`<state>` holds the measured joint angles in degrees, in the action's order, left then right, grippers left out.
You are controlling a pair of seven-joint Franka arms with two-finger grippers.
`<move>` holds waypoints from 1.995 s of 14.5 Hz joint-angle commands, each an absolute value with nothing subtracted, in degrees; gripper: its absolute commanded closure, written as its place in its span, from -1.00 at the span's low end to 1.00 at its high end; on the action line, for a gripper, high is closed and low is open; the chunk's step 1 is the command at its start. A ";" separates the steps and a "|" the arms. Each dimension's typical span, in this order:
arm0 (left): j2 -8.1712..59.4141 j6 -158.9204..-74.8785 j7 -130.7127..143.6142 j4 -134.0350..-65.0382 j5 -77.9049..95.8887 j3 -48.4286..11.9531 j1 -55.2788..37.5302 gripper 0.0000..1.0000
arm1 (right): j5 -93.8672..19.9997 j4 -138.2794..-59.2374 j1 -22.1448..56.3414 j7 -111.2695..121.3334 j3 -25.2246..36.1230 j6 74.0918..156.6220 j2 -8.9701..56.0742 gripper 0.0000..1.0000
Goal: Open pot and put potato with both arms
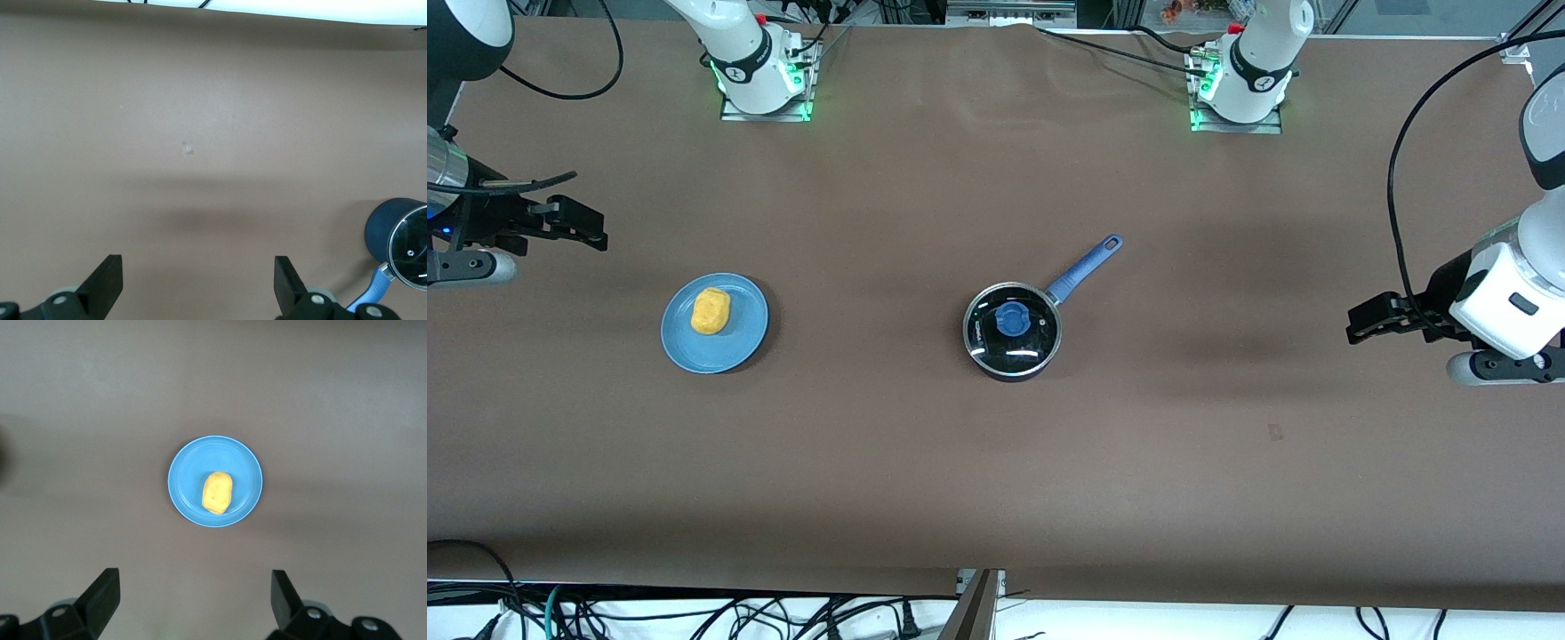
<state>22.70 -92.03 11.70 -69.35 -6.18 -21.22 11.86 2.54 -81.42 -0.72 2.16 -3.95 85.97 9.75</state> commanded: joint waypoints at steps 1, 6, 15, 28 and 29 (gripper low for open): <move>21.71 -91.93 10.81 -69.87 -5.01 -21.01 11.95 -1.00 | 3.34 -81.30 -1.23 2.02 -4.39 85.96 9.58 -1.00; 21.71 -91.93 10.72 -69.87 -5.10 -21.01 11.87 -1.00 | 3.34 -81.30 -1.32 2.11 -4.39 86.04 9.58 -1.00; 21.97 -92.02 12.47 -70.05 -5.45 -21.18 10.20 -1.00 | 3.34 -81.30 -1.32 2.02 -4.39 86.04 9.58 -1.00; 27.68 -93.95 44.62 -70.14 -12.64 -20.65 -8.86 -1.00 | 3.34 -81.21 -1.41 1.93 -4.22 86.13 10.89 -1.00; 28.56 -94.65 47.95 -70.14 -13.44 -20.65 -10.53 -1.00 | 3.25 -81.21 -1.75 1.93 -3.96 85.96 11.59 -1.00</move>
<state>27.13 -93.60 42.59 -70.65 -10.99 -21.26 -7.63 2.57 -81.42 -0.87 2.16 -3.86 85.97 10.49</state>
